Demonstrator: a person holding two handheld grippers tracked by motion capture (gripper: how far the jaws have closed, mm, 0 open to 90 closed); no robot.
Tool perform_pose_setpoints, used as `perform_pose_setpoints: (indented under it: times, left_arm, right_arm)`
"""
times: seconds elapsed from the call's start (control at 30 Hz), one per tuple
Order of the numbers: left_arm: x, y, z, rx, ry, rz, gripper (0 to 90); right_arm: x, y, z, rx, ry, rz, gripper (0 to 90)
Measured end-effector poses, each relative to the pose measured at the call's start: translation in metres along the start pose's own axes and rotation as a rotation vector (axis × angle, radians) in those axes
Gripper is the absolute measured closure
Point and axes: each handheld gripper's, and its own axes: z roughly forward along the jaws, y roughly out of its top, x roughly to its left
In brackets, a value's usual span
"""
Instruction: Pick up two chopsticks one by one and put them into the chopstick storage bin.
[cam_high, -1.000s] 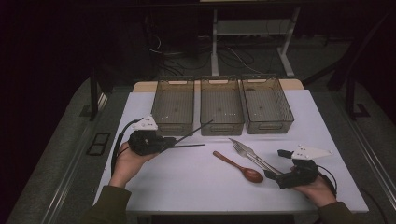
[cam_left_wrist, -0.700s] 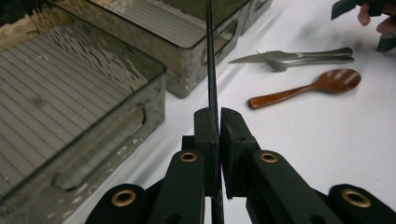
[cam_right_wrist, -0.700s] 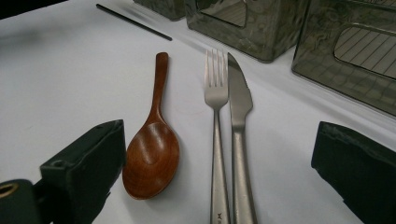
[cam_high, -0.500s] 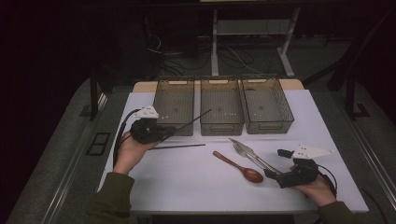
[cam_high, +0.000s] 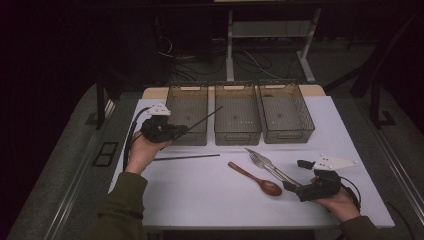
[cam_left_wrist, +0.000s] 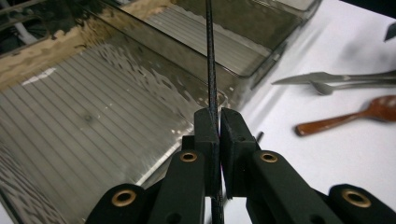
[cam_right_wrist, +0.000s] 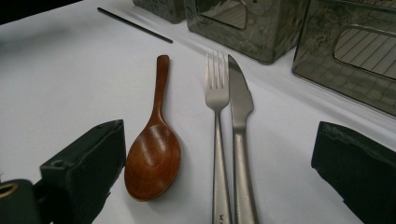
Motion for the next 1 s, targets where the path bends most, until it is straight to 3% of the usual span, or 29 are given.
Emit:
perform_pose_setpoints:
  times: [0.6, 0.8, 0.93, 1.0]
  left_arm:
    - [0.042, 0.027, 0.018, -0.010, 0.096, -0.045, 85.2]
    - [0.056, 0.032, 0.026, -0.014, 0.136, -0.078, 85.2]
    - [0.063, 0.031, 0.032, 0.020, 0.166, -0.090, 85.2]
    - [0.066, 0.028, 0.037, 0.037, 0.187, -0.117, 85.2]
  right_arm:
    - [-0.001, 0.000, -0.001, -0.008, -0.002, 0.011, 2.4]
    - [-0.001, 0.000, -0.002, -0.012, -0.002, 0.012, 2.4]
    - [-0.001, 0.000, -0.002, -0.012, -0.001, 0.010, 2.4]
    - [-0.001, 0.000, -0.002, -0.012, 0.001, 0.010, 2.4]
